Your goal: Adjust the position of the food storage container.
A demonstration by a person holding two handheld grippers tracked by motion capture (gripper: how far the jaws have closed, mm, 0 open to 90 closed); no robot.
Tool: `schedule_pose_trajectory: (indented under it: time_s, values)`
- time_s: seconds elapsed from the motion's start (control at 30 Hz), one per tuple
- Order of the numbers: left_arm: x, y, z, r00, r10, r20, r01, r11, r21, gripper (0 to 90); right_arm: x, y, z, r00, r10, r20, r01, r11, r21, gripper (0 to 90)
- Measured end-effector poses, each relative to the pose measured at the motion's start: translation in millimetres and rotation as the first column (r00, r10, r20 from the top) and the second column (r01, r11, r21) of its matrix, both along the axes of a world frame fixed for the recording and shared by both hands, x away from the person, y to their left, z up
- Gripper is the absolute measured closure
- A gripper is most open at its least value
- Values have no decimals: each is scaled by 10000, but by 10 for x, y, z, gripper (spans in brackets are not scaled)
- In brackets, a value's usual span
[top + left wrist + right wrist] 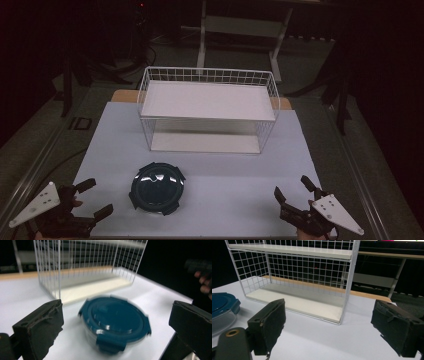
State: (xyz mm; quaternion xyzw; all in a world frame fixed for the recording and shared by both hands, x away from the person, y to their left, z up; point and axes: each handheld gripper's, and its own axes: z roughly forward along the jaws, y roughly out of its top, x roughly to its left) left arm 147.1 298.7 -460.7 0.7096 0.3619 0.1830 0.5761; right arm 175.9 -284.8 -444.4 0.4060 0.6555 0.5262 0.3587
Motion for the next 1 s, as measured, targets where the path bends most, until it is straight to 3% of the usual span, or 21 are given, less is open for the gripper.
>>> schedule_pose_trajectory:
  time_s: [0.03, 0.13, 0.17, 0.2, 0.23, 0.3, 0.37, 0.43, 0.47, 0.53, 0.6, 0.67, 0.7, 0.73, 0.77, 0.8, 0.83, 0.87, 0.9, 0.97, 1.0]
  values:
    - [3, 17, -2, 9990, -308, -314, 319, 9988, 360, 112, -2, 3, 3, 10000, -22, 30, 22, 10000, -23, 121]
    - [25, 20, -30, 9949, -707, -714, 765, 9937, 822, 272, 10, 3, -2, 10000, 38, -40, -38, 10000, 5, 121]
    - [49, 6, -77, 9932, -567, -1016, 700, 9886, 1333, 338, 11, 3, -4, 10000, 60, -40, -60, 10000, 10, 121]
    - [49, 6, -77, 9932, -567, -1016, 700, 9886, 1333, 392, 11, 3, -4, 10000, 60, -40, -60, 10000, 10, 121]
    - [84, -6, -136, 9861, -719, -1497, 950, 9837, 1529, 442, 6, 6, -7, 9999, 103, -53, -103, 9999, -28, 121]
    - [95, -19, -170, 9854, -695, -1552, 967, 9798, 1751, 565, 7, 7, -9, 9998, 179, -100, -179, 9998, -8, 121]
    - [152, -57, -280, 9720, -935, -2157, 1365, 9714, 1941, 649, 7, 9, -10, 9998, 205, -83, -205, 9998, -17, 121]
    - [152, -57, -280, 9720, -935, -2157, 1365, 9714, 1941, 704, 10, 10, -9, 9996, 253, -122, -253, 9997, -14, 121]
    - [206, -102, -352, 9581, -1014, -2680, 1615, 9636, 2129, 791, 17, 10, -9, 9993, 324, -175, -323, 9995, 35, 122]
    - [239, -159, -373, 9575, -735, -2791, 1524, 9500, 2725, 875, 15, 8, -6, 9993, 328, -164, -328, 9995, 14, 123]
    - [277, -199, -390, 9550, -670, -2890, 1499, 9496, 2753, 896, 7, -7, 1, 9995, 300, -75, -299, 9995, 42, 123]
    - [323, -239, -414, 9516, -567, -3021, 1518, 9413, 3015, 899, 11, -19, 6, 9996, 271, -111, -270, 9996, 64, 123]
    - [345, -248, -423, 9500, -528, -3078, 1456, 9468, 2869, 899, 8, -25, 9, 9996, 232, -131, -230, 9997, 131, 124]
    - [366, -274, -434, 9470, -601, -3157, 1623, 9374, 3082, 899, 8, -25, 10, 9995, 289, -107, -288, 9995, 125, 124]
    - [376, -304, -447, 9518, -397, -3041, 1489, 9267, 3449, 899, 12, -23, 8, 9996, 266, -120, -266, 9996, 41, 124]
    - [407, -312, -462, 9413, -583, -3325, 1719, 9304, 3236, 900, 11, -23, 6, 9996, 249, -132, -249, 9997, 47, 124]
    - [421, -326, -471, 9432, -558, -3274, 1681, 9305, 3255, 900, 13, -25, 4, 9994, 308, -135, -306, 9995, 115, 124]
    - [434, -345, -472, 9468, -435, -3187, 1600, 9233, 3492, 900, 18, -25, 3, 9993, 321, -180, -320, 9994, 89, 124]
    - [459, -353, -473, 9416, -495, -3330, 1674, 9271, 3354, 900, 17, -26, 0, 9995, 275, -177, -274, 9996, 55, 124]
    - [471, -368, -474, 9443, -331, -3275, 1539, 9238, 3505, 900, 17, -30, 0, 9993, 322, -200, -319, 9994, 107, 124]
    - [487, -387, -494, 9429, -408, -3304, 1690, 9137, 3695, 899, 17, -31, -1, 9994, 269, -197, -268, 9996, 63, 124]
